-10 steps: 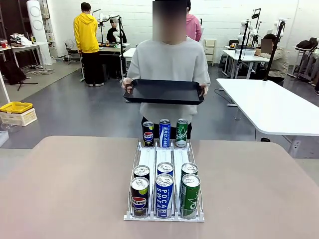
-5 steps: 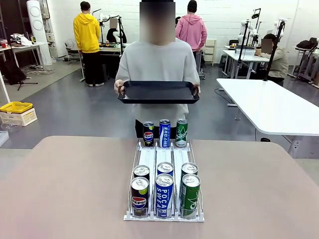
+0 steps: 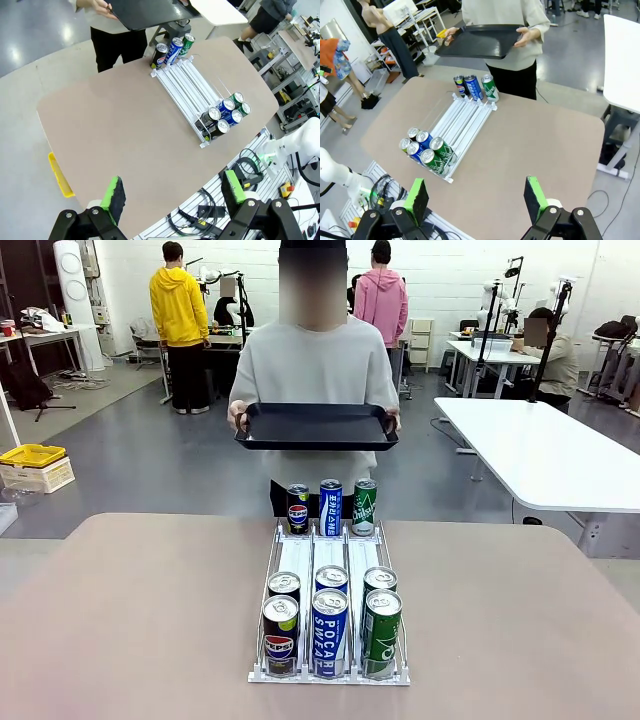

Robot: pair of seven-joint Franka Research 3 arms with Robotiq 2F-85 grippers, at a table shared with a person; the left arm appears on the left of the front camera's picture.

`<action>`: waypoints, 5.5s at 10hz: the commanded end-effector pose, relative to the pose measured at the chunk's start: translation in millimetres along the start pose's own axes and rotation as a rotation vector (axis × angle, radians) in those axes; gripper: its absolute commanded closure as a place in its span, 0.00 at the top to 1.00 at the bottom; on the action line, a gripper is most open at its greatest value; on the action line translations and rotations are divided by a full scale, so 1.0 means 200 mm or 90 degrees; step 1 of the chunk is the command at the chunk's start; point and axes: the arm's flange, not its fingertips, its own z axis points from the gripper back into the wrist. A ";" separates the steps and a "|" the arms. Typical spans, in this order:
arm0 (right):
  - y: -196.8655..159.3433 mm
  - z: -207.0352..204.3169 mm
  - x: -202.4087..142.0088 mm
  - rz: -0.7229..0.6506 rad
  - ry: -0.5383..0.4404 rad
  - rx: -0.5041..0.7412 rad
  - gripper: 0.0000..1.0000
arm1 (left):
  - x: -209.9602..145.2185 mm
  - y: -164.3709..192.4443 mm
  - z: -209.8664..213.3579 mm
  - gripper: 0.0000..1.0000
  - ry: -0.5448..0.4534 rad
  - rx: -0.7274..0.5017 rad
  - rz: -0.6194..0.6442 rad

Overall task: Retrieve and hand over the desired beverage to the person.
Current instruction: Pick up a can of the same type that the person held from the Automatic Can Dispenser.

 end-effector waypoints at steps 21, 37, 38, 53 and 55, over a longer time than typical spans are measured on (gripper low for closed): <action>0.01 -0.01 0.00 0.002 0.000 0.007 1.00 | 0.00 0.00 0.01 1.00 -0.005 -0.010 -0.012; 0.01 -0.01 0.00 0.002 0.000 0.007 1.00 | 0.00 0.00 0.01 1.00 -0.005 -0.010 -0.012; 0.01 -0.01 0.00 0.002 0.000 0.007 1.00 | 0.00 0.00 0.01 1.00 -0.005 -0.010 -0.012; 0.01 -0.01 0.00 0.002 0.000 0.007 1.00 | 0.00 0.00 0.01 1.00 -0.005 -0.010 -0.012; 0.01 -0.01 0.00 0.002 0.000 0.007 1.00 | 0.10 -0.09 -0.09 1.00 0.043 0.015 -0.018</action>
